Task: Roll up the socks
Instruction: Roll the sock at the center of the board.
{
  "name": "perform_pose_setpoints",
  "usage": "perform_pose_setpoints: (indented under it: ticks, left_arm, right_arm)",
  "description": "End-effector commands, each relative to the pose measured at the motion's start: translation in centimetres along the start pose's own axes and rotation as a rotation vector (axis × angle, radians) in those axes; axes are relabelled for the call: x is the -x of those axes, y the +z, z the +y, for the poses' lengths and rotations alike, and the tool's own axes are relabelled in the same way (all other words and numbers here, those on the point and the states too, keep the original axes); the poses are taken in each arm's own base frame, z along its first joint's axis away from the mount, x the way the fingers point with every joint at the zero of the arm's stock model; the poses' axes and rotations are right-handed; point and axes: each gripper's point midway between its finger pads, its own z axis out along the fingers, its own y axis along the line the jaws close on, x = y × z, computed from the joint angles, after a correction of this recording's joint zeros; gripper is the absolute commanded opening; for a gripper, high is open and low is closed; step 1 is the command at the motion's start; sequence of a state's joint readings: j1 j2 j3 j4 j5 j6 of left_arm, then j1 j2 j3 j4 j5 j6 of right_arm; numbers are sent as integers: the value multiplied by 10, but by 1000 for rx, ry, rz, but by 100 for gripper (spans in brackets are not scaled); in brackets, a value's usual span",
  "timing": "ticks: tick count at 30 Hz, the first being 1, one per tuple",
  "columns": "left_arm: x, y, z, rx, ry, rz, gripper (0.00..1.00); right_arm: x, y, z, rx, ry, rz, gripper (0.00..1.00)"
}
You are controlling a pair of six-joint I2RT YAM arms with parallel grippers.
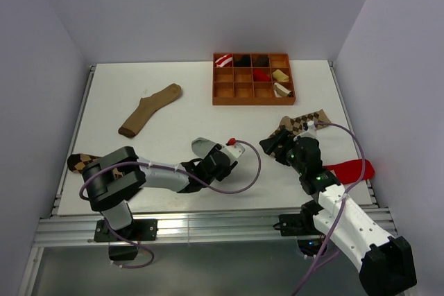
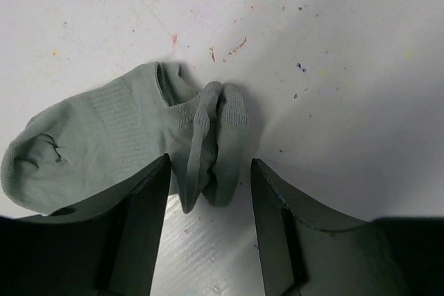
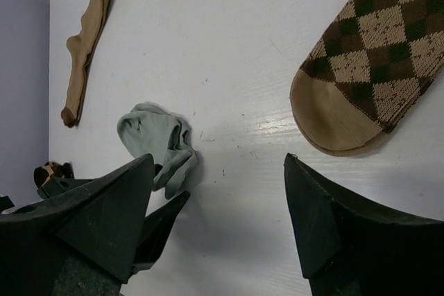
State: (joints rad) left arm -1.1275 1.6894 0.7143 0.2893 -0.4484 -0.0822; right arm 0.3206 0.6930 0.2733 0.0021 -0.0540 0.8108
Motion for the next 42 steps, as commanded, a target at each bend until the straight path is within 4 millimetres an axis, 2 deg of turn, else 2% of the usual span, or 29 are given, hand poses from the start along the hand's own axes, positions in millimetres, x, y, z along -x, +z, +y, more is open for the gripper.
perform_pose_setpoints:
  ticks: [1, 5, 7, 8, 10, 11, 13, 14, 20, 27, 30, 32, 33, 42]
  left_arm:
    - [10, 6, 2, 42, 36, -23, 55]
    - [4, 9, 2, 56, 51, -1, 48]
    - [3, 10, 1, 54, 50, 5, 38]
    - [6, 10, 1, 52, 44, 3, 29]
    - [7, 10, -3, 36, 28, 10, 21]
    - [11, 10, -5, 28, 13, 5, 13]
    - [16, 9, -11, 0, -29, 3, 8]
    - [23, 8, -15, -15, -56, -7, 1]
    - [33, 9, -34, -143, -272, 59, 1]
    - [35, 12, -28, -235, -572, 151, 1]
    - [33, 15, -22, -253, -694, 164, 1]
    - [28, 11, -25, -301, -757, 186, 1]
    - [34, 12, -21, -312, -819, 169, 1]
    - [26, 8, -20, -386, -1057, 187, 1]
  right_arm:
    - [6, 1, 7, 42, -15, -18, 82]
    - [7, 1, 10, 57, -28, -20, 81]
    - [6, 1, 12, 69, -31, -18, 79]
    - [5, 1, 13, 78, -36, -13, 78]
    - [3, 3, 13, 80, -42, -2, 75]
    - [2, 3, 14, 87, -44, 3, 74]
    - [1, 5, 15, 94, -46, 6, 74]
    - [-1, 5, 15, 101, -44, 18, 74]
    - [-11, 12, 19, 127, -32, 62, 71]
    - [-31, 19, 22, 143, 1, 116, 67]
    - [-38, 22, 21, 139, 15, 137, 66]
    - [-47, 25, 20, 130, 23, 168, 65]
    - [-49, 26, 21, 138, 21, 169, 65]
    - [-83, 41, 30, 137, 24, 275, 63]
